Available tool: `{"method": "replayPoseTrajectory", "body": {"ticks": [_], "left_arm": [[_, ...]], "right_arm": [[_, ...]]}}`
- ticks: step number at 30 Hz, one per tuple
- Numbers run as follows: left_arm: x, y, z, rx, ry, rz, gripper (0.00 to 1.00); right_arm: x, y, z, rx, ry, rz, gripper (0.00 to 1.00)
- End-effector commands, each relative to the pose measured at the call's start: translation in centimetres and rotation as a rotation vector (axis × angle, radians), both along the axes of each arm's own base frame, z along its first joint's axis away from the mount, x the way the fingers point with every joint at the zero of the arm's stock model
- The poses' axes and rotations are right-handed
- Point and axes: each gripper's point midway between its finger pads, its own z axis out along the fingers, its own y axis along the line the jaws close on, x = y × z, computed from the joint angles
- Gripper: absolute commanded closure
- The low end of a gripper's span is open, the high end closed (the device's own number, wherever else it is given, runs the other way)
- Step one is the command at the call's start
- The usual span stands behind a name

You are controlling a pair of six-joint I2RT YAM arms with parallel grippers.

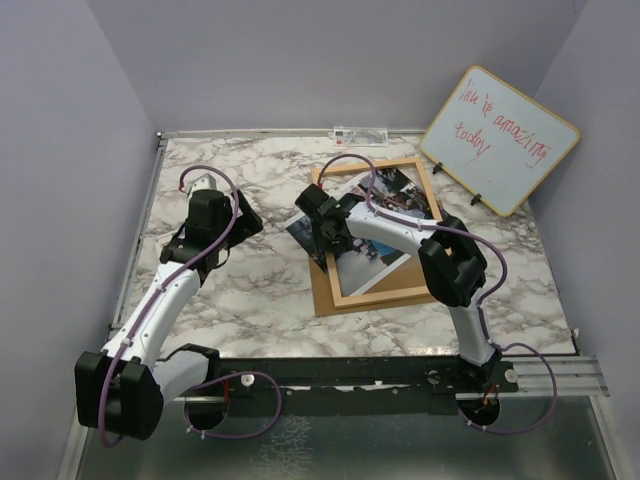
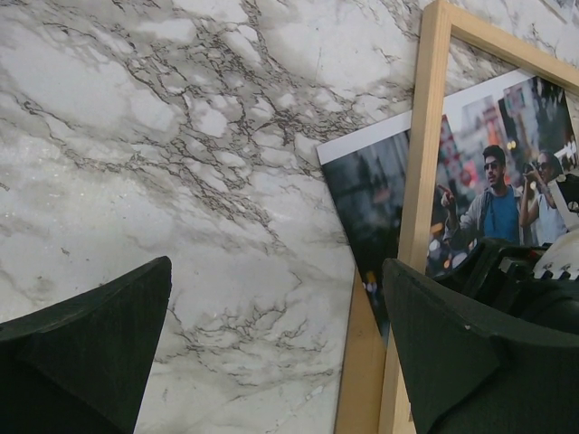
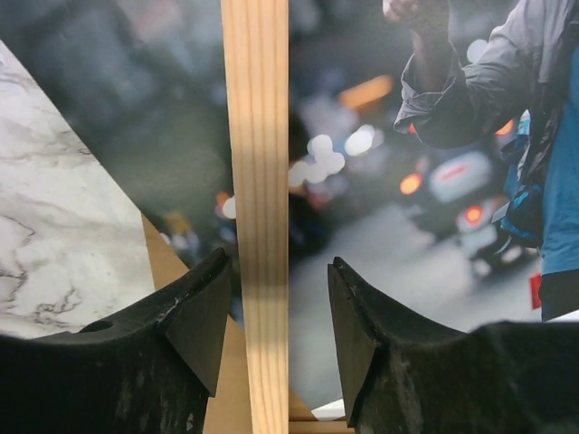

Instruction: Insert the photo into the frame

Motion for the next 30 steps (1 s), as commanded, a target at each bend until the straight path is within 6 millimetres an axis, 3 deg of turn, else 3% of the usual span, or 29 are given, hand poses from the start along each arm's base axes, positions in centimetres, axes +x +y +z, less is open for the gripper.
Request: {"method": "replayPoseTrajectory", "body": {"ticks": [1, 7, 10, 13, 20, 23, 30], "left_arm": [[-0.1, 0.4, -0.6, 0.024, 0.018, 0.010, 0.01], [0.2, 0.1, -0.6, 0.015, 0.021, -0.004, 0.01], [0.6, -0.7, -0.2, -0.009, 0.018, -0.035, 0.01], [1.0, -2.2, 0.4, -0.059, 0.016, -0.097, 0.01], [2.0, -7.8, 1.9, -0.289, -0.027, -0.312, 0.01], [2.3, -10.1, 1.6, -0.406, -0.020, -0.387, 0.01], [2.7, -15.4, 0.5, -0.596, 0.000, -0.542, 0.01]], "right_arm": [[0.5, -0.5, -1.5, -0.049, -0.005, 0.000, 0.50], [0.5, 0.0, -2.1, -0.024, -0.007, 0.010, 0.70], [0.7, 0.3, -0.7, 0.009, -0.035, 0.013, 0.86], [0.8, 0.4, 1.3, 0.046, -0.064, 0.015, 0.95], [-0.8, 0.8, 6.0, 0.179, -0.078, 0.036, 0.97], [-1.9, 1.0, 7.5, 0.251, -0.079, 0.054, 0.97], [-3.7, 1.4, 8.6, 0.353, -0.076, 0.122, 0.97]]}}
